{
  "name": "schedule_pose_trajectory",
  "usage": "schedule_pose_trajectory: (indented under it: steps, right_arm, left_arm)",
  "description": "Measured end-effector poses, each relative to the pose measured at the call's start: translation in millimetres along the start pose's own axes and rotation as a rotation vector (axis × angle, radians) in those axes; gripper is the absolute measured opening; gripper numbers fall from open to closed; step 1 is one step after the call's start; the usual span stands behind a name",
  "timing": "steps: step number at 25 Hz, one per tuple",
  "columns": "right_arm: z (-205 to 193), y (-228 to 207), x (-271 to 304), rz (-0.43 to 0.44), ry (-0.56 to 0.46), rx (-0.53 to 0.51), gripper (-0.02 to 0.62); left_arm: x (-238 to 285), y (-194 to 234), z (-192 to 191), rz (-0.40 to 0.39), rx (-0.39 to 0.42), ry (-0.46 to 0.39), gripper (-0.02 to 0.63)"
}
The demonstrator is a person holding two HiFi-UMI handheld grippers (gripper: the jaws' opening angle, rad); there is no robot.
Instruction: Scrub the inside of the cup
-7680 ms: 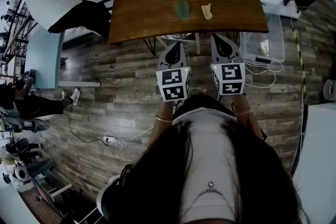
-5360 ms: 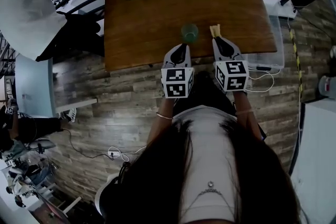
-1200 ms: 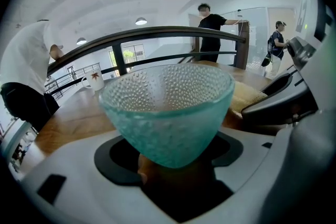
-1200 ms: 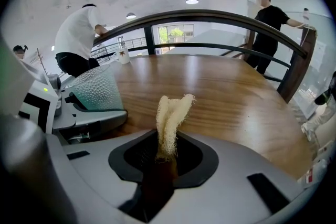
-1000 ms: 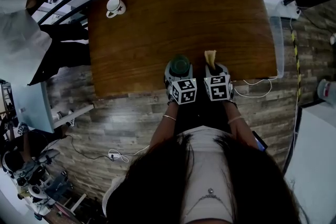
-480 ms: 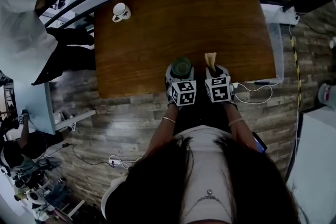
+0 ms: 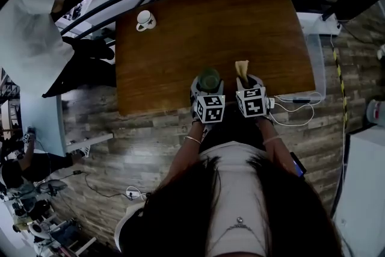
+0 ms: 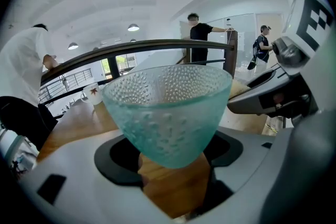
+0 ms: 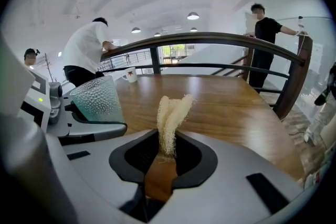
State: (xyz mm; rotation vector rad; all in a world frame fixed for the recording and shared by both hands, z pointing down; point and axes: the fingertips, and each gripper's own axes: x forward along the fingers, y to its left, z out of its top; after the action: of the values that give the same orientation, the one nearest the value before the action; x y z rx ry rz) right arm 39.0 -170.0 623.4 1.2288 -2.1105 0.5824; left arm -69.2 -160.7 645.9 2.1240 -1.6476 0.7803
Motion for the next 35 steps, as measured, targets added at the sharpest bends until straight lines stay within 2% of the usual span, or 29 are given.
schedule_pose_trajectory:
  steps: [17, 27, 35]
  right_arm:
    - [24, 4, -31, 0.026, -0.083, 0.005, 0.095]
    - [45, 3, -50, 0.077, -0.147, 0.047, 0.095]
    - [68, 16, -66, 0.147, -0.213, 0.054, 0.095]
  left_arm:
    - [-20, 0, 31, -0.036, 0.099, -0.05, 0.353]
    - [-21, -1, 40, -0.059, 0.161, -0.049, 0.353]
    - [-20, -2, 53, -0.061, 0.247, -0.074, 0.353]
